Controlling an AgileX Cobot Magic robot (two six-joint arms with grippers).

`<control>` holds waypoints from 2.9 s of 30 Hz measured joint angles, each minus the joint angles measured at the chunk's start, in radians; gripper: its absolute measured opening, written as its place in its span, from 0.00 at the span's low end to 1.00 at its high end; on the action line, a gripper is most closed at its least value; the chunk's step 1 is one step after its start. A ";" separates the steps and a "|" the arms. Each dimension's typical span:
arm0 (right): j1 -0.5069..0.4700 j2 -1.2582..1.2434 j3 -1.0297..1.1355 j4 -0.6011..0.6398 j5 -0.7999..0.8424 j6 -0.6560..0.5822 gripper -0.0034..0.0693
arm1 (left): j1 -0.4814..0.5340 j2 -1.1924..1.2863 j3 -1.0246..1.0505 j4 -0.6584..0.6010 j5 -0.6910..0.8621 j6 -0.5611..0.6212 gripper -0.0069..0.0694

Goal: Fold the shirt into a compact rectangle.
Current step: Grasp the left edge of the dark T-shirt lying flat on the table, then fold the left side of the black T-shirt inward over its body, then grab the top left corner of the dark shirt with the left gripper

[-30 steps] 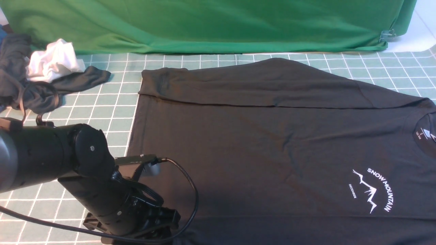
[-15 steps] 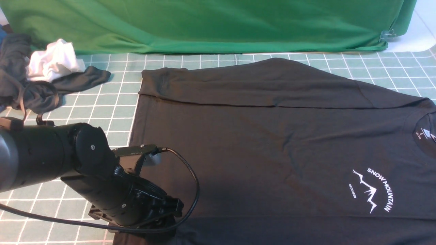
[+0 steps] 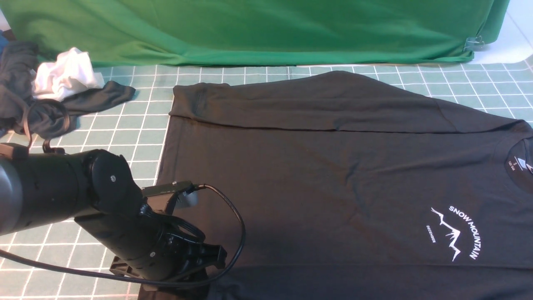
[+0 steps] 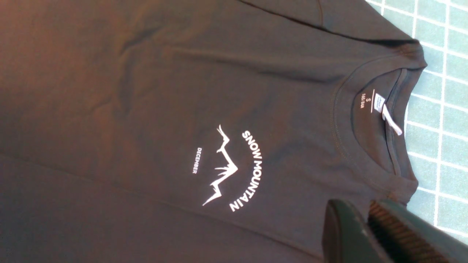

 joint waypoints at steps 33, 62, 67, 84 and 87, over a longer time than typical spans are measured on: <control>0.000 0.000 0.000 -0.003 -0.007 0.001 0.20 | 0.028 -0.047 -0.416 0.292 0.170 -0.252 0.11; 0.000 0.000 0.000 0.001 -0.007 0.016 0.25 | 0.161 0.302 -0.639 0.407 -0.001 -0.390 0.37; 0.000 0.000 0.000 0.001 -0.016 0.016 0.25 | 0.228 0.306 -0.786 0.358 -0.002 -0.416 0.52; 0.000 0.000 0.000 0.001 -0.052 0.058 0.25 | 0.329 0.591 -0.926 -0.013 -0.042 -0.387 0.53; 0.000 0.000 0.000 0.001 -0.052 0.087 0.25 | 0.329 0.612 -0.926 -0.071 -0.086 -0.385 0.53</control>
